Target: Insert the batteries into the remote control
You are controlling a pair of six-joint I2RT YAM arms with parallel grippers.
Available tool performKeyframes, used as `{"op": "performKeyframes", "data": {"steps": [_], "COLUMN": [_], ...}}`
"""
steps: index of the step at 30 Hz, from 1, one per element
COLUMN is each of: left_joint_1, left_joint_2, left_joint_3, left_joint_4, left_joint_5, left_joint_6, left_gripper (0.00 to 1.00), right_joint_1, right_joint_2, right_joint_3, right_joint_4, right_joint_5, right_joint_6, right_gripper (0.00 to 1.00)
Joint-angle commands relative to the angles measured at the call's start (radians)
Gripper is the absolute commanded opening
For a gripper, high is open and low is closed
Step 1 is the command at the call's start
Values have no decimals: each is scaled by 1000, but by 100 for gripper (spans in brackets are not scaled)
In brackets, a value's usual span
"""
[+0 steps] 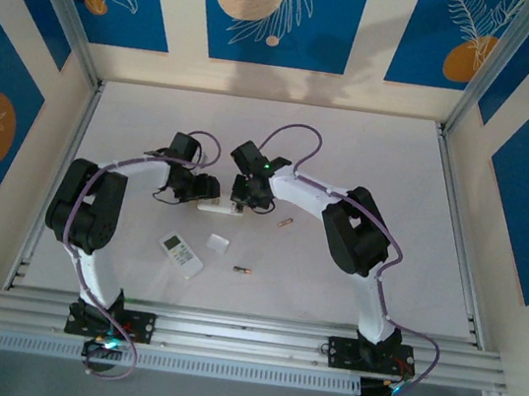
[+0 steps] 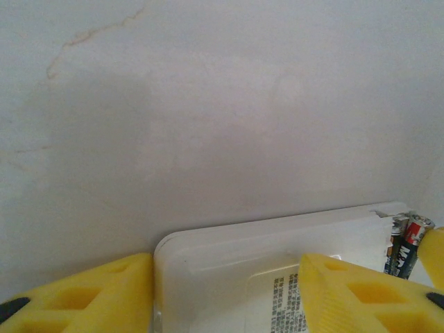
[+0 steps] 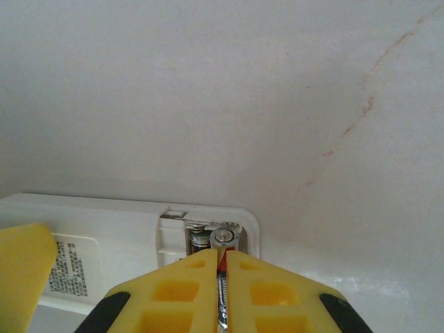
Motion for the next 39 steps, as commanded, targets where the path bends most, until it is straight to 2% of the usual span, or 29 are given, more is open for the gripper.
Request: {"op": "performKeyframes", "data": {"steps": [1,15,25,29,34,39], "left_joint_1": [-11,-11,-11,-11,-10,-12], "left_joint_2": [2,-15,-20,-14,-2,-2], "left_joint_3": [-35,-48,-45,-49,-43,-42], "left_joint_4": [-58,-58,-62,-57,-55,-54], "left_joint_5": [85,79,76,77,82,78], "left_joint_6": [-24,-28,-27,-26,-26,-25], "left_gripper": [57,57,57,57,57,57], "right_joint_1": [36,38,23,9,-21,-37], "right_joint_2": [62,115,92,61,53,57], "right_joint_3": [-65,-60,-140,-158,-33,106], "right_joint_4": [-113,-152,-149,-83,-83,-124], "right_joint_5": [-55,-104,-180,-188,-222,-233], "right_joint_6": [39,57,152,96,-6,-38], "right_gripper": [11,9,7,8,9,11]}}
